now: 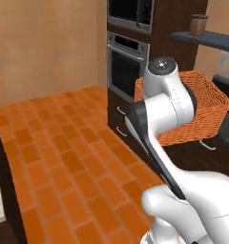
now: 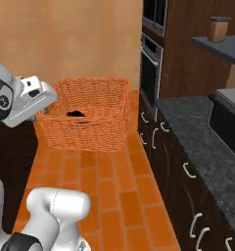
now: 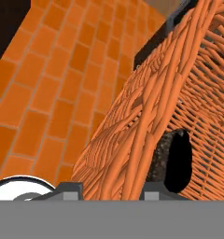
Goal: Open the cabinet, pick up the bread from the cabinet and place it in the basket. Then move the basket to the dining counter.
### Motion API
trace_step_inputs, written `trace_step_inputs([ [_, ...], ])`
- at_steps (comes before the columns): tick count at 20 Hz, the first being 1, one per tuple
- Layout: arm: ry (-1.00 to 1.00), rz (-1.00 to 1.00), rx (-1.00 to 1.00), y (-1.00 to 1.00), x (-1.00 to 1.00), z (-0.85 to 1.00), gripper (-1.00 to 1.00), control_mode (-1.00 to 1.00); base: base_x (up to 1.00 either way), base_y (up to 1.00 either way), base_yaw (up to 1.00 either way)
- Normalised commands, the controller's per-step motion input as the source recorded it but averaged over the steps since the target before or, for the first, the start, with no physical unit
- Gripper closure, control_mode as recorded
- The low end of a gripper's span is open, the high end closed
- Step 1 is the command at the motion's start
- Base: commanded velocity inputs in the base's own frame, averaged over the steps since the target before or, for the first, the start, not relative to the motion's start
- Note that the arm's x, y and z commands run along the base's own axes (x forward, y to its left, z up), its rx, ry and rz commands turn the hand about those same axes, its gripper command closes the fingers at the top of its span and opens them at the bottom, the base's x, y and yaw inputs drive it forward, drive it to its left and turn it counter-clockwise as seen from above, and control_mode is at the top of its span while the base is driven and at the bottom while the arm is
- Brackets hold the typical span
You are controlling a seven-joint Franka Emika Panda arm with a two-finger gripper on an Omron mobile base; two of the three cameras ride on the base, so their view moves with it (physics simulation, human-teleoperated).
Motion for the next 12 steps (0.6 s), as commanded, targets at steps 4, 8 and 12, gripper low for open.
trace_step_inputs([
  [4,0.00,0.00,0.00,0.00,0.00,0.00,1.00,1.00,0.00,0.79,0.73],
  [8,0.00,0.00,0.00,0.00,0.00,0.00,1.00,1.00,0.00,0.97,0.47],
  [12,0.00,0.00,0.00,0.00,0.00,0.00,1.00,1.00,0.15,1.00,0.15],
])
